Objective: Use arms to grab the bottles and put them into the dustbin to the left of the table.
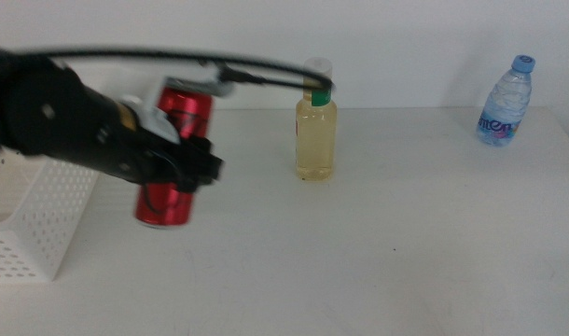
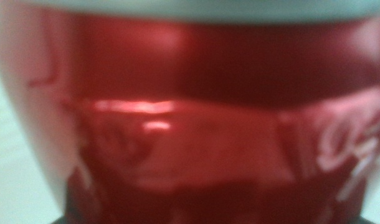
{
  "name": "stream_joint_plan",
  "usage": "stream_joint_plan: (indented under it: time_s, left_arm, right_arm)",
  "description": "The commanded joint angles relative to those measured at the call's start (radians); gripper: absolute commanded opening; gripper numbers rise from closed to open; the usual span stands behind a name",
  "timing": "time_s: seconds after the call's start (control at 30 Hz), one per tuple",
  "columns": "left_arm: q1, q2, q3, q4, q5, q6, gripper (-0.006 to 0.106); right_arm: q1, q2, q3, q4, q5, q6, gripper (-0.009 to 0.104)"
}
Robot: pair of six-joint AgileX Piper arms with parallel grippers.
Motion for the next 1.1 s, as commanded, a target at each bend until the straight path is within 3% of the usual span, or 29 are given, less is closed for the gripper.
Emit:
stream_joint_plan:
  time_s: [0.0,0.27,0.47,0.7,0.9,1.07]
  left_arm:
    - [0.051,-0.045,-0.098,-0.007,0.059,-0.018,-0.005]
    - [0.198,-0.034,-0.222,-0.001,0.266,0.010,-0.005]
    - [0.220,-0.036,-0.220,0.032,0.388,-0.127,-0.005]
    - [0.296,0.002,-0.261,0.043,0.467,-0.033,-0.005]
    - [0.467,0.088,-0.397,-0.058,0.565,0.128,-0.005]
    - [0.578,0.182,-0.526,-0.078,0.650,0.188,-0.005]
  right_arm:
    - [-0.004,-0.029,-0.008,-0.006,-0.076,-0.010,0.079]
    - [-0.004,-0.029,-0.008,-0.006,-0.076,-0.010,0.079]
    - [-0.004,-0.029,-0.008,-0.006,-0.076,-0.010,0.079]
    - [-0.004,-0.029,-0.008,-0.006,-0.076,-0.010,0.079]
    - [-0.004,-0.029,-0.008,-0.006,-0.076,-0.010,0.079]
    - [-0.004,-0.029,-0.008,-0.006,-0.076,-0.010,0.079]
